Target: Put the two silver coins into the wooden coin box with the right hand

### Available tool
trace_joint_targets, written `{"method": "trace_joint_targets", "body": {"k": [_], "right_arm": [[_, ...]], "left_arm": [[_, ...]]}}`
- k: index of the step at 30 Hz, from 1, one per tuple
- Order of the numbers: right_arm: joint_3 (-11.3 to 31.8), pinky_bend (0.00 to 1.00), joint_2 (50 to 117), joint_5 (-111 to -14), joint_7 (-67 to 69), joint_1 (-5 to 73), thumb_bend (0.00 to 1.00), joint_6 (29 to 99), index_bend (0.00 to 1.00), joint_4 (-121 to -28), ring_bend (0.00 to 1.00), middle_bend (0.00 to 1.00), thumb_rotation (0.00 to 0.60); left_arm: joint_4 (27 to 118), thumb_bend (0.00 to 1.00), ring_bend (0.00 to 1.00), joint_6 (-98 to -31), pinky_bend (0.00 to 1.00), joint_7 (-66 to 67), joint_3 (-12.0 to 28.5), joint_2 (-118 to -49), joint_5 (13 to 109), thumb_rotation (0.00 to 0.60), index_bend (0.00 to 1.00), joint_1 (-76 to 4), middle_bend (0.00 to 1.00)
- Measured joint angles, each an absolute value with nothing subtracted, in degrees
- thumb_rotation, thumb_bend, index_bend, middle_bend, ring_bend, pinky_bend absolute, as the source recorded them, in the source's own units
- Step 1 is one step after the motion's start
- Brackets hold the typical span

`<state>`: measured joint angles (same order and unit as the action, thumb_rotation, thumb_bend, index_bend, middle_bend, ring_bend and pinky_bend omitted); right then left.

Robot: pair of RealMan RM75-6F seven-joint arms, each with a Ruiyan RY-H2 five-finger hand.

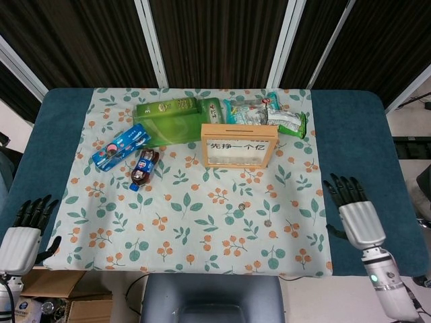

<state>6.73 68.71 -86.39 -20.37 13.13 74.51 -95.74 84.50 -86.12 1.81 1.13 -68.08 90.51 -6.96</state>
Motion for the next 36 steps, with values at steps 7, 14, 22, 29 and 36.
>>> {"method": "trace_joint_targets", "body": {"k": [7, 14, 22, 29, 36], "right_arm": [[7.8, 0.0, 77.4, -82.0, -26.8, 18.4, 0.3, 67.8, 0.0, -92.6, 0.0, 0.0, 0.6], [6.4, 0.0, 84.9, -81.3, -29.9, 20.6, 0.3, 66.4, 0.0, -85.6, 0.0, 0.0, 0.6], [4.2, 0.0, 91.5, -84.0, -27.0, 21.1, 0.35, 67.5, 0.12, -76.4, 0.0, 0.0, 0.6], [1.8, 0.0, 94.7, -86.3, -23.4, 21.7, 0.43, 67.4, 0.17, -71.9, 0.0, 0.0, 0.6], [0.5, 0.0, 96.2, -87.3, -21.1, 21.9, 0.48, 67.1, 0.28, -69.8, 0.0, 0.0, 0.6]], "left_arm": [[84.4, 0.34, 0.0, -86.4, 0.0, 1.7, 1.2, -68.0, 90.5, 0.6, 0.0, -6.9, 0.0], [83.7, 0.34, 0.0, -86.5, 0.0, 1.2, 1.1, -68.1, 90.3, 0.6, 0.0, -6.8, 0.0], [82.1, 0.34, 0.0, -86.6, 0.0, -0.3, 0.9, -68.5, 90.2, 0.6, 0.0, -6.5, 0.0], [81.3, 0.34, 0.0, -86.0, 0.0, -0.9, 0.9, -68.9, 89.7, 0.6, 0.0, -6.6, 0.0], [81.1, 0.35, 0.0, -85.9, 0.0, -1.0, 0.9, -69.0, 89.6, 0.6, 0.0, -6.6, 0.0]]}}
